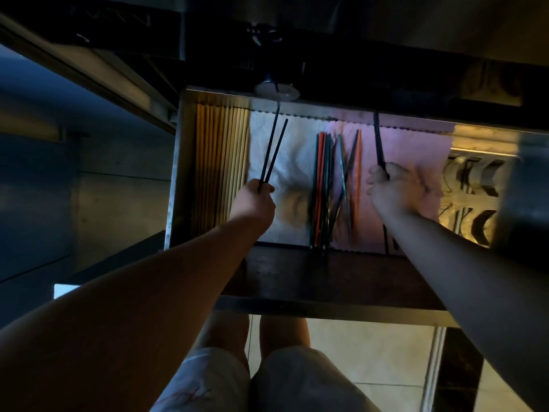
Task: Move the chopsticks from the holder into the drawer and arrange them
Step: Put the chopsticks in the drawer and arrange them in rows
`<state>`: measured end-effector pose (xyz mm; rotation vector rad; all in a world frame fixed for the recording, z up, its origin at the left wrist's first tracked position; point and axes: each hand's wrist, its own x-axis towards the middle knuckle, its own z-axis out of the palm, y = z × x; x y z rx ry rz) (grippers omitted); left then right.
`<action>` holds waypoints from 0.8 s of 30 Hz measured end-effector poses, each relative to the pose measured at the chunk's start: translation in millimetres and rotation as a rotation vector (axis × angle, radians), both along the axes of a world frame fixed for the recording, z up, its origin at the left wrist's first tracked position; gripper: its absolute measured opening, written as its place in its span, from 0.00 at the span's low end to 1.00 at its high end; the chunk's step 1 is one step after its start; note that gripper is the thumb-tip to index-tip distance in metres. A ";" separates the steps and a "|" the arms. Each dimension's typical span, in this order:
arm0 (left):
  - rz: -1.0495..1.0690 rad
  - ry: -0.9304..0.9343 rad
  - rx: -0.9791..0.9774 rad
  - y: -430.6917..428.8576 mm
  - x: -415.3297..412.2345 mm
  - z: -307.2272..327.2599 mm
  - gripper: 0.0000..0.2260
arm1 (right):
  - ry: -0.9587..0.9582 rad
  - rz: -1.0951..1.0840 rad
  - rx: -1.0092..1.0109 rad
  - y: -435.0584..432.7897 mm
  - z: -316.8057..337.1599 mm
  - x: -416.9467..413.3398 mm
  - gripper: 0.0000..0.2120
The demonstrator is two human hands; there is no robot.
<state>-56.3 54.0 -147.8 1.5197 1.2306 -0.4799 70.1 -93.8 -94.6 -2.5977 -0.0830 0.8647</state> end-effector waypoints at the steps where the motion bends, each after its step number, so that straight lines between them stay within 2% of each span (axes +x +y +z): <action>1: 0.000 -0.006 0.004 -0.3 -0.5 -0.1 0.12 | -0.007 -0.053 -0.025 4.2 11.8 -0.9 0.17; 4: 0.020 -0.005 0.003 -0.6 -2.6 -2.9 0.12 | -0.050 -0.099 0.064 -3.0 -28.2 2.0 0.15; 6: 0.077 0.009 -0.048 1.0 -3.5 -4.5 0.11 | 0.005 -0.165 0.164 8.4 -46.3 -4.8 0.13; 8: 0.143 0.038 -0.098 4.6 -5.3 -7.4 0.11 | 0.058 -0.142 0.185 23.1 -58.7 -13.4 0.09; 12: 0.137 0.066 -0.157 13.9 -12.0 -14.0 0.14 | 0.117 -0.065 0.103 54.7 -70.0 -32.3 0.07; 16: 0.072 0.080 -0.132 21.4 -15.6 -15.3 0.16 | 0.222 -0.176 0.071 80.0 -73.7 -43.7 0.11; 19: 0.069 0.089 -0.121 27.6 -18.4 -15.2 0.16 | 0.325 -0.234 0.104 93.1 -81.0 -50.0 0.10; 24: 0.096 0.063 -0.132 31.8 -21.2 -21.1 0.14 | 0.353 -0.270 0.099 107.3 -89.5 -51.9 0.07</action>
